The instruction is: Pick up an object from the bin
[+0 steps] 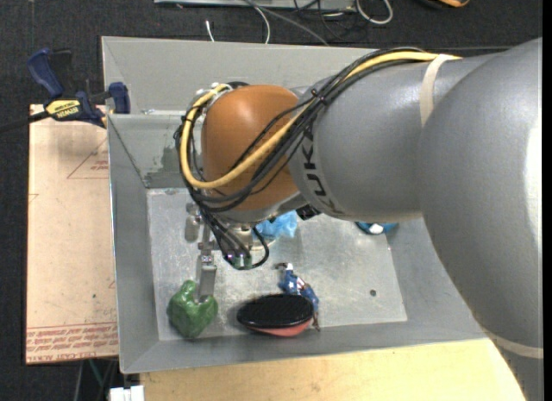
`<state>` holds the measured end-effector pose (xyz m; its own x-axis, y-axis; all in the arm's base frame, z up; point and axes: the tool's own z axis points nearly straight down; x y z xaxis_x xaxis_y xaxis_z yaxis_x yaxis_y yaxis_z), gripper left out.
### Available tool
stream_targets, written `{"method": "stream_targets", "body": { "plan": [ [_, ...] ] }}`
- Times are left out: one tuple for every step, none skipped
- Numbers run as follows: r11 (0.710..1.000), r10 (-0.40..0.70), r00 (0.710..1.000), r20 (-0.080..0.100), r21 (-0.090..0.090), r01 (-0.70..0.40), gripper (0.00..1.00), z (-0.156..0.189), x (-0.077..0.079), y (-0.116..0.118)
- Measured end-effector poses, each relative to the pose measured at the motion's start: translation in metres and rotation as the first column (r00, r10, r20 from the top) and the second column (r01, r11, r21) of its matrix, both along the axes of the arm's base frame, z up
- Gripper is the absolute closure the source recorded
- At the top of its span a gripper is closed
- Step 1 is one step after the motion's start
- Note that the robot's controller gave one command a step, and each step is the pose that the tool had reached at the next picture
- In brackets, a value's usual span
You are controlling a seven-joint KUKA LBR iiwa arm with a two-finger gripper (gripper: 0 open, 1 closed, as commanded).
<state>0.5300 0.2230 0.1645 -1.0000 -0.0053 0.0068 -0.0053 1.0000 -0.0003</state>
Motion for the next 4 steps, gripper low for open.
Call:
{"method": "stream_targets", "body": {
  "plan": [
    [1.000,-0.006,1.000,0.006,0.001,0.006,0.00,0.005,0.002,-0.001],
    [0.984,0.179,0.984,0.017,0.008,-0.179,0.00,-0.050,-0.027,0.010],
    [0.860,0.510,0.860,0.014,0.001,-0.510,0.00,-0.039,-0.047,-0.006],
    [0.974,0.225,0.974,0.021,0.008,-0.226,0.00,-0.062,-0.050,0.006]
  ]
}}
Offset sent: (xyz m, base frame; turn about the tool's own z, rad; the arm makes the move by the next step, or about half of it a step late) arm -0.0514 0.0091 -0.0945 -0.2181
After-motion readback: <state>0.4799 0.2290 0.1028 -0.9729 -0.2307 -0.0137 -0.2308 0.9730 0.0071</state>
